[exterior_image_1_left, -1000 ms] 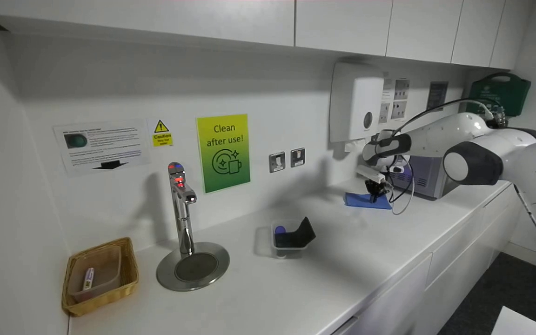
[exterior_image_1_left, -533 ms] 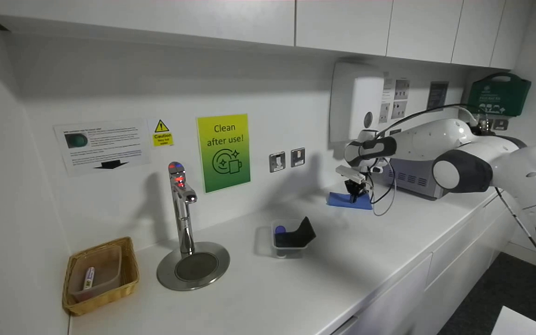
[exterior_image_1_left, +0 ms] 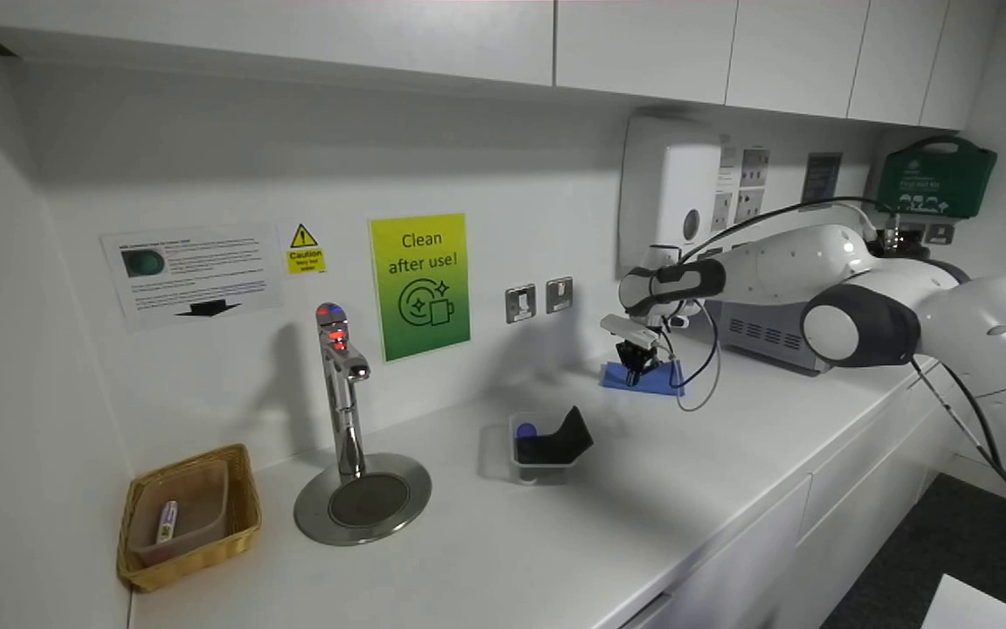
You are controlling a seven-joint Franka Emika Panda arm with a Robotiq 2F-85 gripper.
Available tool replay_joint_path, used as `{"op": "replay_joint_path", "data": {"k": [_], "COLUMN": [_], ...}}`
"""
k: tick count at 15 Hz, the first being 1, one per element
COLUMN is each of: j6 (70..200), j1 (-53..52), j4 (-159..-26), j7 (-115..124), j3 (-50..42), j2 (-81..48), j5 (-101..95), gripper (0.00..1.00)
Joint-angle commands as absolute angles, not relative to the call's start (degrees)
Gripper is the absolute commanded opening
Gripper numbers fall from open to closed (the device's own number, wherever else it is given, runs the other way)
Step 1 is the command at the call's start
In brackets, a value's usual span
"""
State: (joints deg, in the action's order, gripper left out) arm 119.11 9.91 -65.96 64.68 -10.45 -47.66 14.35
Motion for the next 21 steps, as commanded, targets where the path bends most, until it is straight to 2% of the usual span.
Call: {"op": "replay_joint_path", "data": {"k": [1,12,21], "j6": [117.90,120.28,121.53], "j1": [9.82,10.16,11.98], "j4": [-66.61,-76.02,-86.44], "j7": [64.02,55.98,51.34], "j3": [-9.49,-8.23,-11.57], "j2": [-46.09,-36.27,-30.48], "j5": [13.39,14.89,13.70], "gripper": [0.00,0.00,0.00]}}
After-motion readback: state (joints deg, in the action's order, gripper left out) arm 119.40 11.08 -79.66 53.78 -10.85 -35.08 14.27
